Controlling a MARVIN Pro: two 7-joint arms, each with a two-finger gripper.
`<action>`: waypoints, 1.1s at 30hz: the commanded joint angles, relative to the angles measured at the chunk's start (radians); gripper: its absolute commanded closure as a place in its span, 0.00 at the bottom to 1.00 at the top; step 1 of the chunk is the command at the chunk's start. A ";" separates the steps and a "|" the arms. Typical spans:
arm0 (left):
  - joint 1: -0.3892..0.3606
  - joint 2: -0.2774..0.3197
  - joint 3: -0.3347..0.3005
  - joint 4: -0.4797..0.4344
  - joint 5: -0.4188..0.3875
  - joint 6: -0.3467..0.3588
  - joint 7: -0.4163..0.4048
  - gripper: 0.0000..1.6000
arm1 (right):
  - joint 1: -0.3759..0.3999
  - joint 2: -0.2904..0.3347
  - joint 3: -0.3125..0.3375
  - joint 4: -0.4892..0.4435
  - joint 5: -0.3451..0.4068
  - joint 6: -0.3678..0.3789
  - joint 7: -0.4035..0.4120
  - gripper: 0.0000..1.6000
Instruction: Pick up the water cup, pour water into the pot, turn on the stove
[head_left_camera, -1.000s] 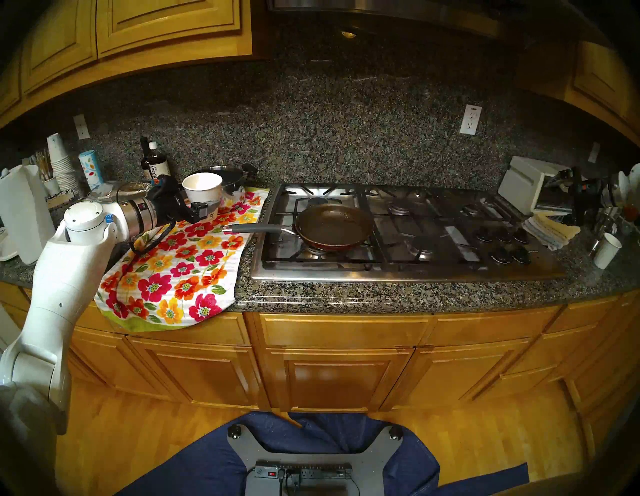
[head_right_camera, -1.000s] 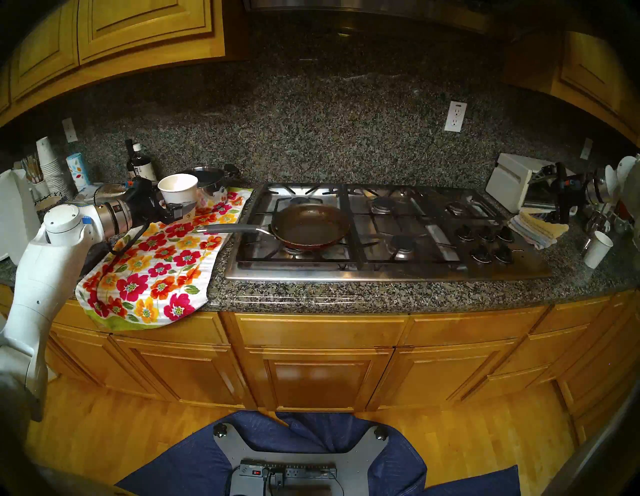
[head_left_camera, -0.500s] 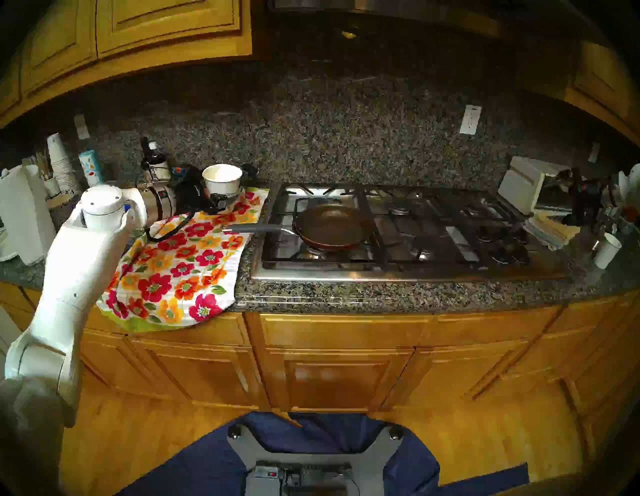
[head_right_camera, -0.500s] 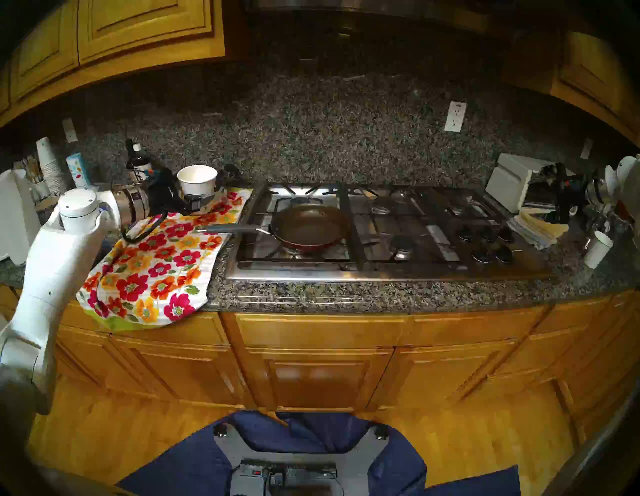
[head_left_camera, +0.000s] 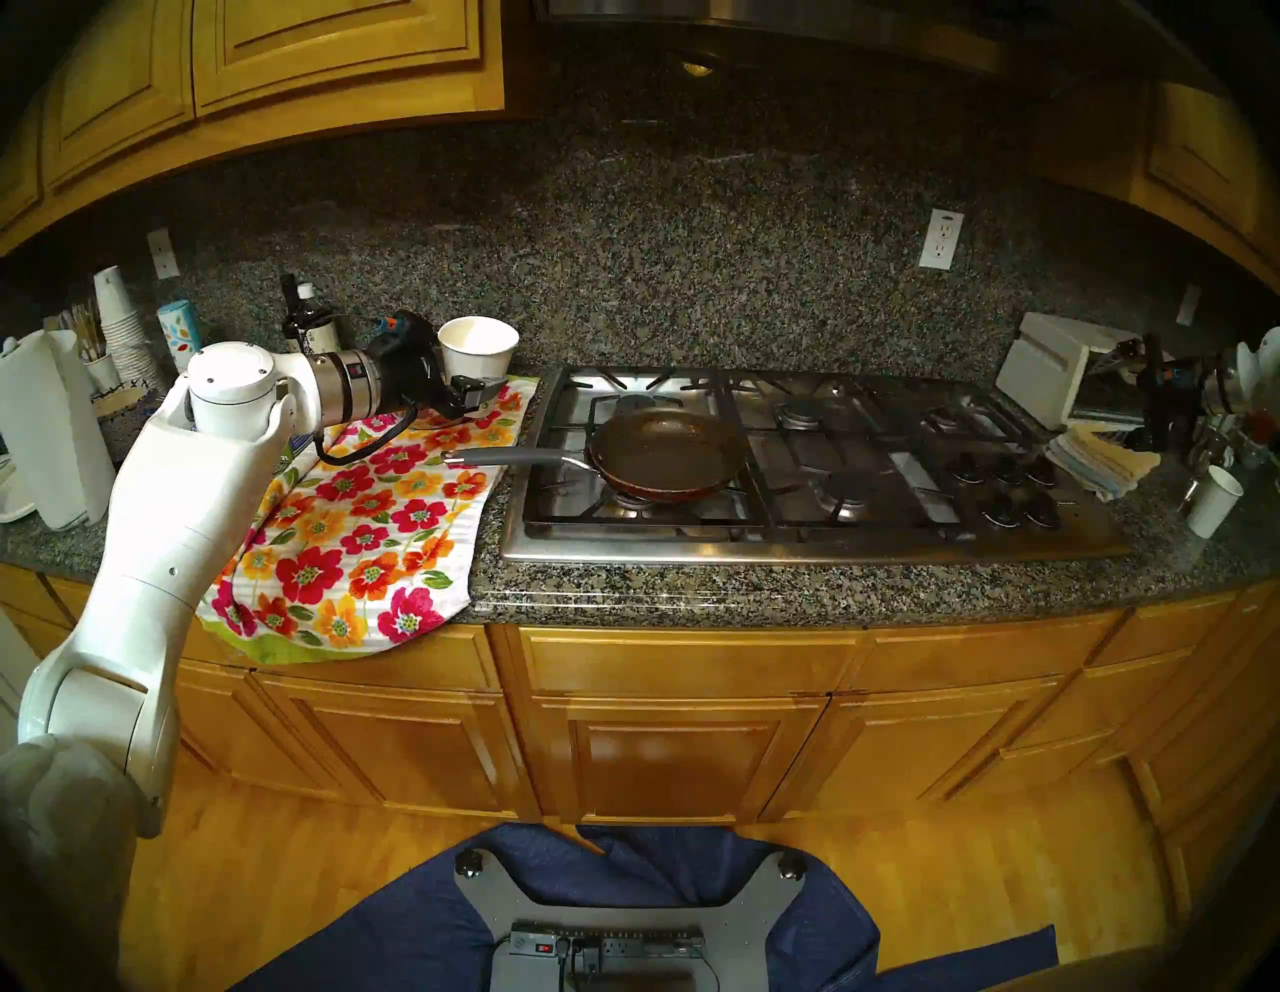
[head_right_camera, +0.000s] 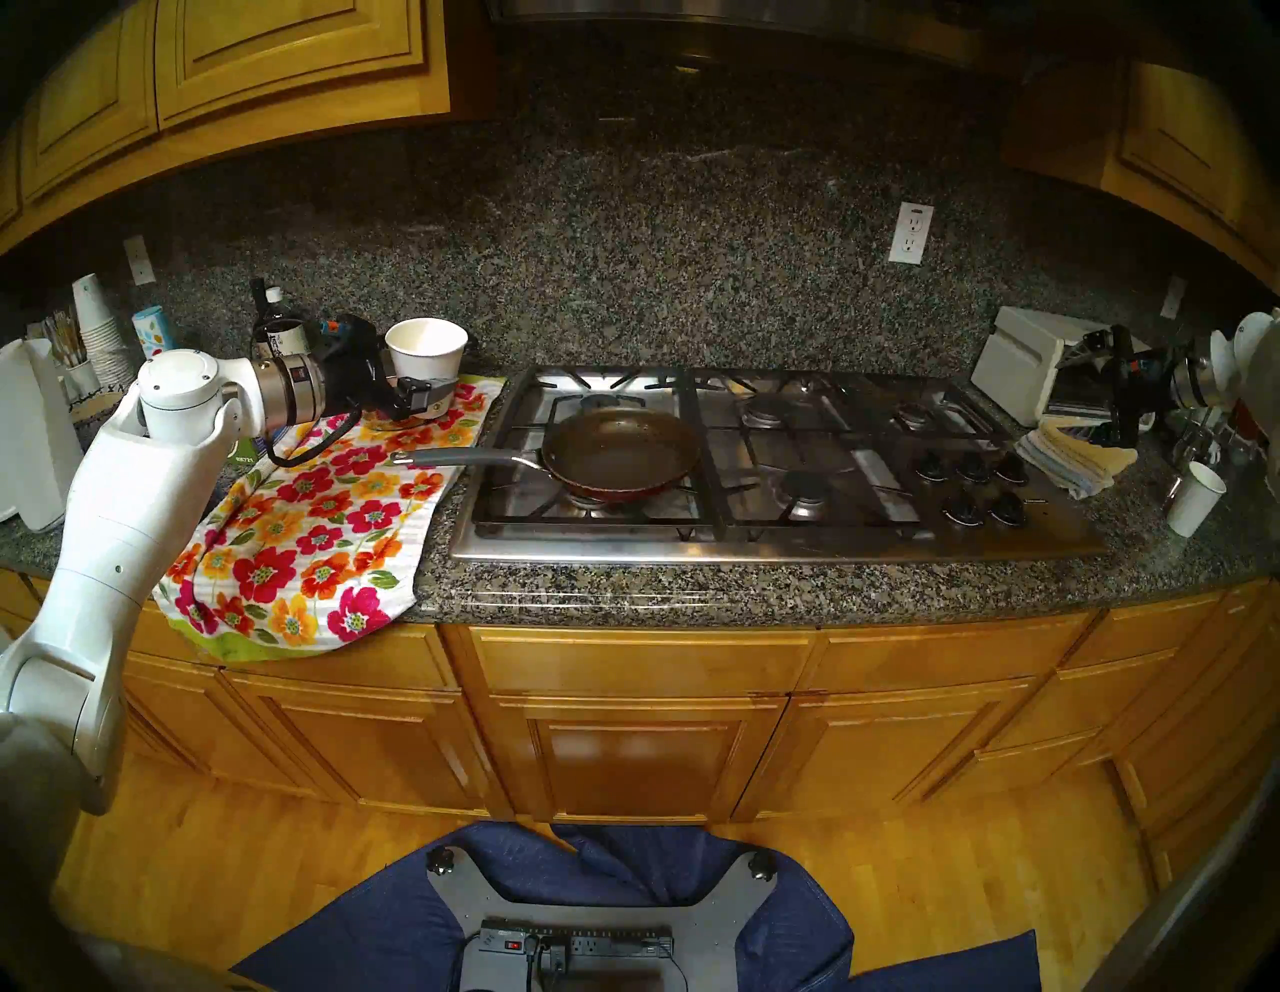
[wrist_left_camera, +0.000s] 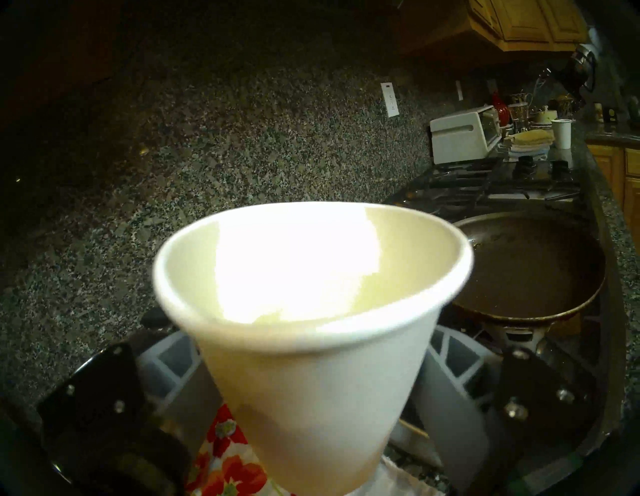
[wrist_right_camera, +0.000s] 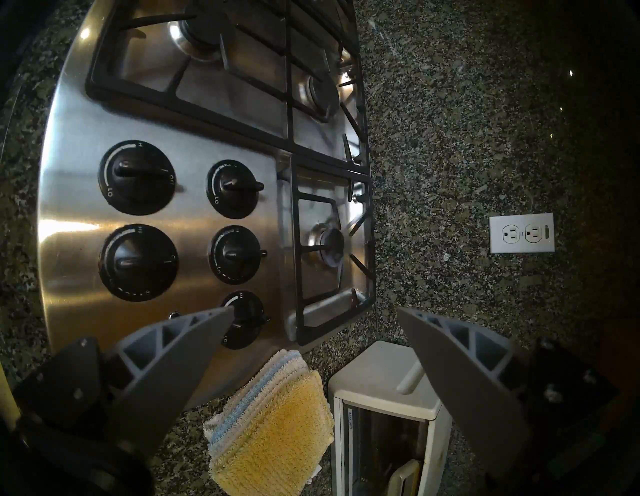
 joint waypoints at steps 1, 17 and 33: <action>-0.086 -0.017 0.004 -0.054 0.010 0.003 -0.001 0.29 | 0.028 -0.001 0.004 0.020 0.003 -0.001 -0.001 0.00; -0.095 -0.041 0.061 -0.124 0.086 0.058 -0.009 0.29 | 0.028 -0.001 0.004 0.020 0.003 -0.001 -0.001 0.00; -0.139 -0.088 0.143 -0.172 0.184 0.116 0.001 0.33 | 0.028 -0.001 0.004 0.020 0.003 -0.001 -0.001 0.00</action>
